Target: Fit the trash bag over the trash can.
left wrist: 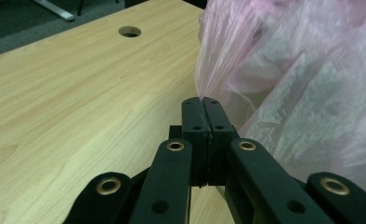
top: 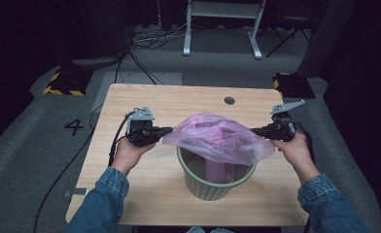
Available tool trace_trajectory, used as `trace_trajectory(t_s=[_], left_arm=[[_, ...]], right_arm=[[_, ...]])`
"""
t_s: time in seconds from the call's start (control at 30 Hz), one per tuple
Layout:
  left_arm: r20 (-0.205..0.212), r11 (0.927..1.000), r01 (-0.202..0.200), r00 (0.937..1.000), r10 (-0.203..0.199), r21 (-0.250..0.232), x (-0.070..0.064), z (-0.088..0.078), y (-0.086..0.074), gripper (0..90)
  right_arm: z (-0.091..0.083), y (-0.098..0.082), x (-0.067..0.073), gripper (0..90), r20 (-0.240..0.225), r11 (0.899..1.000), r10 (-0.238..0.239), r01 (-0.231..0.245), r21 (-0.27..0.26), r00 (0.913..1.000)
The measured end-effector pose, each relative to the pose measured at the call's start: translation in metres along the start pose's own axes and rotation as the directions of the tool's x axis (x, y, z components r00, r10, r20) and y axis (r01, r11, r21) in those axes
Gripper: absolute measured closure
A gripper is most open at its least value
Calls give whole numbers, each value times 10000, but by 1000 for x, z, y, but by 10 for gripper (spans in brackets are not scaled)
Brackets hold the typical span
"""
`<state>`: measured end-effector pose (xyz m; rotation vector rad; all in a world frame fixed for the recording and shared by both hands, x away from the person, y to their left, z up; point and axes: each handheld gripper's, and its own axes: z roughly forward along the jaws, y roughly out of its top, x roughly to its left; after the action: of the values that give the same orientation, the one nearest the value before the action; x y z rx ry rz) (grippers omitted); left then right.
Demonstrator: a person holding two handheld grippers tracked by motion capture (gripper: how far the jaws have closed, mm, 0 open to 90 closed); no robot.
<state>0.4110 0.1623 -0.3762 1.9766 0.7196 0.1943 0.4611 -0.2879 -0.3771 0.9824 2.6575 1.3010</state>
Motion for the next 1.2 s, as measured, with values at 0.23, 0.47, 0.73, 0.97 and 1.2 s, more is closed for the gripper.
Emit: trace_trajectory(t_s=[0.23, 0.47, 0.73, 0.97, 1.2], left_arm=[[148, 10000, 9, 9999, -8, -65, -4, 10, 1, 893], [242, 9942, -185, 9996, 160, 1056, -5, 17, -22, 897], [611, 9974, 166, 9979, -209, 699, -8, 4, -52, 891], [609, 9981, 201, 9980, -166, -574, -19, -29, -48, 452], [814, 9899, -820, 9925, 917, -1152, -41, -47, -34, 357]], right_arm=[[18, -9, -1, 899, 465, 9984, 101, -127, 560, 9989], [40, -44, -2, 899, 166, 9879, 376, -397, 1498, 9992], [30, -60, 15, 893, -359, 9934, 176, -134, 1137, 9992], [1, -63, 36, 578, 713, 9965, -832, 823, 158, 9940], [-49, -59, 45, 499, 1609, 9827, -712, 969, -1576, 9844]])
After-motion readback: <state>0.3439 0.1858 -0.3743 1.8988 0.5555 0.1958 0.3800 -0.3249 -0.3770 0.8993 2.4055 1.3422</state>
